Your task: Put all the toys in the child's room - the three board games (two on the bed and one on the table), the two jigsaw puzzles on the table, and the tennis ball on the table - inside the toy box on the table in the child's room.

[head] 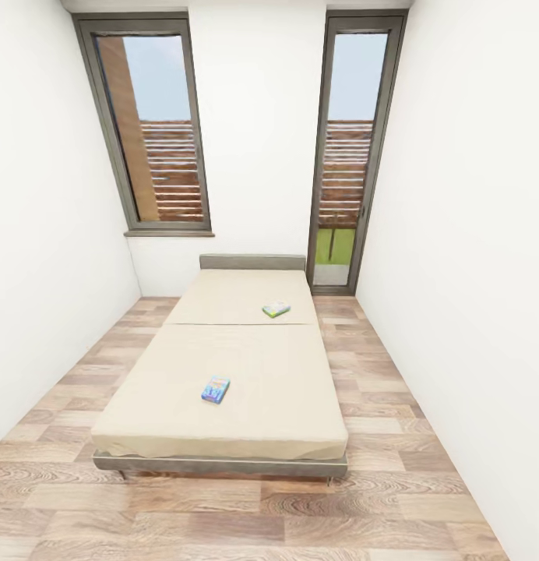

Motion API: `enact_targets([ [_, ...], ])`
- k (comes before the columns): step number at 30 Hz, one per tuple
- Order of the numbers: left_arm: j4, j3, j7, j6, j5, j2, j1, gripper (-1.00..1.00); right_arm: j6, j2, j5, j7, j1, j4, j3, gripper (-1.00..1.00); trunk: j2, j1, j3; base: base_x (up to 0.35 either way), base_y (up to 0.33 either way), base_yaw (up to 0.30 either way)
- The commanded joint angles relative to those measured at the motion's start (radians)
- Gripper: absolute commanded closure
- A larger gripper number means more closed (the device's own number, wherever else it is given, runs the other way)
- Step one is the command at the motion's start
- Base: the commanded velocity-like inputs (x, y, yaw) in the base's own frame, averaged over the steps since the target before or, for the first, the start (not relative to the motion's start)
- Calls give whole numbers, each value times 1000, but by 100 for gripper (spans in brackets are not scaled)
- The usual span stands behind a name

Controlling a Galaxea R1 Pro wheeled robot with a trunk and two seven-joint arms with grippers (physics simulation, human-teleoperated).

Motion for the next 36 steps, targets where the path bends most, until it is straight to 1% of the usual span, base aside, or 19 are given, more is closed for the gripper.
enact_targets([
  [1, -34, 2, -1, 30, 1, 2, 0, -100, 39, 0, 2, -6, 1, -57, -1, -100, -2, 0, -3, 0, 0, 0],
  [3, -101, 5, -2, 96, 1, 10, 0, -100, 125, -1, 1, -10, 2, -165, 0, -100, -2, 0, -3, 0, 0, 0],
  [4, -171, 16, -3, 164, 2, 21, 0, -100, 210, -2, -1, -12, 6, -270, 0, -100, -2, 0, -3, 0, 0, 0],
  [7, -272, 50, -13, 265, 2, 39, 0, -100, 328, -2, -3, -14, 21, -423, 0, -100, -2, 0, -3, 0, 0, 0],
  [8, -330, 79, -29, 329, 2, 46, 0, -100, 396, 0, -4, -15, 32, -512, 1, -100, -2, 0, -3, 0, 0, 0],
  [11, -398, 125, -66, 415, 1, 52, 0, -100, 484, 2, -4, -16, 44, -621, 2, -100, -2, 0, -3, 0, 0, 0],
  [12, -435, 152, -93, 462, 0, 55, 0, -100, 537, 3, -5, -17, 48, -676, 3, -100, -2, 0, -3, 0, 0, 0],
  [15, -488, 180, -127, 517, 0, 58, -1, -100, 604, 5, -5, -17, 52, -737, 3, -100, -2, 0, -3, 0, 0, 0],
  [16, -525, 190, -141, 544, 0, 59, -1, -100, 640, 6, -5, -17, 53, -768, 4, -100, -2, 0, -3, 0, 0, 0],
  [18, -563, 197, -150, 569, -1, 60, -1, -100, 670, 7, -5, -17, 54, -794, 4, -100, -2, 0, -3, 0, 0, 0],
  [19, -602, 202, -157, 595, -1, 60, -1, -100, 695, 7, -4, -17, 54, -818, 3, -100, -2, 0, -3, 0, 0, 0],
  [23, -711, 208, -164, 681, -2, 60, -2, -100, 753, 3, -5, -17, 54, -870, -1, -100, -2, 0, -3, 0, 0, 0],
  [25, -745, 208, -165, 702, -2, 60, -4, -100, 766, 2, -5, -17, 53, -887, -2, -100, -2, 0, -3, 0, 0, 0],
  [27, -809, 209, -167, 741, -2, 58, -13, -100, 798, 1, -5, -17, 46, -924, -4, -100, -2, 0, -3, 0, 0, 0],
  [29, -837, 209, -167, 767, -2, 58, -22, -100, 823, 3, -5, -17, 36, -950, -5, -100, -2, 0, -3, 0, 0, 0],
  [30, -858, 209, -168, 798, -2, 57, -33, -100, 853, 4, -6, -16, 23, -976, -5, -100, -2, 0, -3, 0, 0, 0],
  [31, -866, 209, -168, 814, -2, 57, -39, -100, 869, 5, -6, -16, 16, -988, -5, -100, -2, 0, -3, 0, 0, 0],
  [33, -884, 208, -169, 866, -2, 57, -68, -100, 919, 8, -7, -16, -18, -1021, -5, -100, -2, 0, -3, 0, 0, 0],
  [36, -891, 206, -170, 891, -3, 55, -91, -100, 942, 8, -9, -15, -40, -1031, -4, -100, -2, 0, -3, 0, 0, 0],
])
